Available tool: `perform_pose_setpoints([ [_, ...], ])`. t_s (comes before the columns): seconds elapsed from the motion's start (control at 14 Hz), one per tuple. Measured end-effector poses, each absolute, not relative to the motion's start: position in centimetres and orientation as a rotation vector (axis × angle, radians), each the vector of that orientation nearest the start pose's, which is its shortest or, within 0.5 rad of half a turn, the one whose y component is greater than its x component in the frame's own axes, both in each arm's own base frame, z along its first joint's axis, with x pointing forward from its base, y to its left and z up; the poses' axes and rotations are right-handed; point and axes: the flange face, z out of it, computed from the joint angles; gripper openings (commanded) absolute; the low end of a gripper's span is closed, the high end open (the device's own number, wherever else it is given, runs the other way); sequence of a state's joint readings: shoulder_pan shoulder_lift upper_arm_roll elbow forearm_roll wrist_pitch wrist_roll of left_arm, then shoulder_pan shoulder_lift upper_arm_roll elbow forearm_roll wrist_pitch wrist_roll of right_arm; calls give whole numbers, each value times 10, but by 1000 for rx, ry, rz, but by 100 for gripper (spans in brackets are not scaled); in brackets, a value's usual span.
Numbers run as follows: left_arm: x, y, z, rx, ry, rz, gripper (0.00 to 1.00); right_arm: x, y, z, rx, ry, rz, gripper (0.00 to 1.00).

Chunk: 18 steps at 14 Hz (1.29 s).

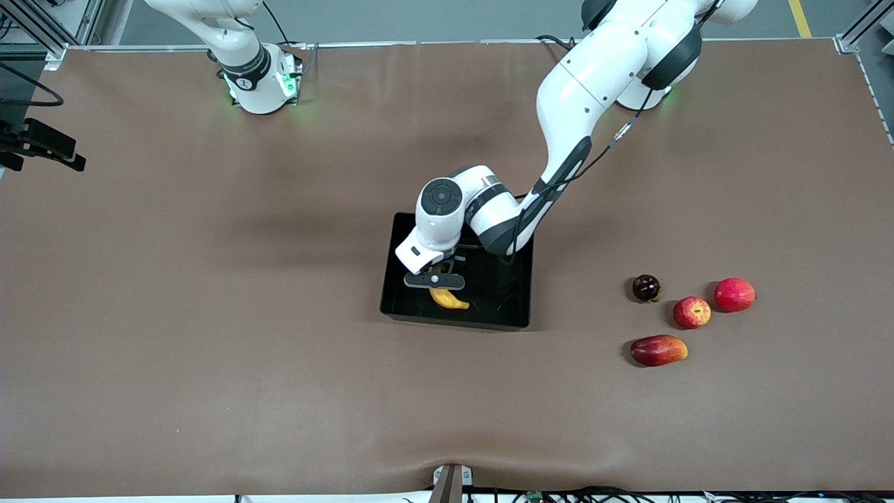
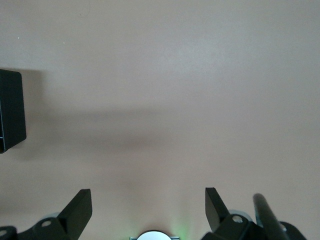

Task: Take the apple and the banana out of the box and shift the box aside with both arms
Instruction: 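Carry the banana beside the mango while the right gripper reaches the tray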

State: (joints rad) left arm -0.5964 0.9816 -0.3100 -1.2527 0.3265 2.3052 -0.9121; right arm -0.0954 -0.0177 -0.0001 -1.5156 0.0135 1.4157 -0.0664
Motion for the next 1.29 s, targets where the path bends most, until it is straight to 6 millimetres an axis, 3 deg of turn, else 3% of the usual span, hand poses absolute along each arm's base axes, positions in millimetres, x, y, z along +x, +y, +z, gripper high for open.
perform_pose_setpoints([
  [0.21, 543, -537, 233, -3182, 61, -125, 0, 531, -49, 647, -3119, 43, 126, 100],
  [0.5, 561, -509, 324, -3138, 27, -167, 0, 532, -49, 644, -3118, 42, 131, 100],
  [0.64, 571, -482, 366, -3102, 74, -164, 0, 540, -49, 629, -3113, 40, 174, 100],
  [0.79, 591, -434, 397, -3073, 136, -130, 0, 557, -50, 595, -3101, 38, 267, 100],
  [1.0, 631, -340, 409, -3037, 242, -80, 0, 581, -41, 540, -3079, 6, 401, 100],
  [1.29, 676, -214, 399, -2999, 437, -7, 0, 588, 2, 528, -3069, -110, 418, 100],
])
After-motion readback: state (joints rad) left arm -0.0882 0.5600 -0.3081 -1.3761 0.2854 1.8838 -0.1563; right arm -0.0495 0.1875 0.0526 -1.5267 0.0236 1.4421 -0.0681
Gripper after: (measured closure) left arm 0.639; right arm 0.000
